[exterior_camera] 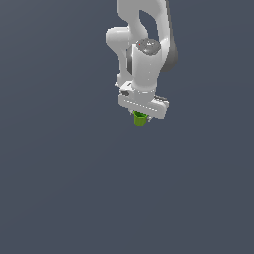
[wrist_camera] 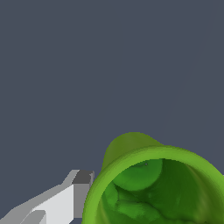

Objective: Pick up the object and move it to a goal position.

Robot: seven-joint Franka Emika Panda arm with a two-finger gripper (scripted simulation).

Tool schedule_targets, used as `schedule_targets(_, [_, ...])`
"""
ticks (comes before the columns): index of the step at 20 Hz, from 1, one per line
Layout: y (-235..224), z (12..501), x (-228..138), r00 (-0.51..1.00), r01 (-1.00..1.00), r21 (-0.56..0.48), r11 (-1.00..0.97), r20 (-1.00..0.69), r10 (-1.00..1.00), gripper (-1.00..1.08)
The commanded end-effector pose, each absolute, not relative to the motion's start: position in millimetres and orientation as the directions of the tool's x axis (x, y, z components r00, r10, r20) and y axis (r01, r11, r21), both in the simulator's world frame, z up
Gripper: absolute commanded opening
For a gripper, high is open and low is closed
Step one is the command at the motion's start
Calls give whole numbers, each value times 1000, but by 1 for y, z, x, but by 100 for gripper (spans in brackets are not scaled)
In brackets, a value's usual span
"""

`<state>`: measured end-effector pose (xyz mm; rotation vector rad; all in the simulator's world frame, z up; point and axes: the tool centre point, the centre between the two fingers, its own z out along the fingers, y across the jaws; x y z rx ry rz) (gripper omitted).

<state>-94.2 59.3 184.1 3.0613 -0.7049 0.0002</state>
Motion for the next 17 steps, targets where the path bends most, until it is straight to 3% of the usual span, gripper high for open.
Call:
schedule_targets(1, [61,206,-98,899,-438,0,-899,1,-438,-100])
schedule_targets(9, [67,254,-103,899,-438,0,-899,1,-438,-100])
schedule_targets(17, [69,267,-103,899,-437,0,-899,0,-437,-100])
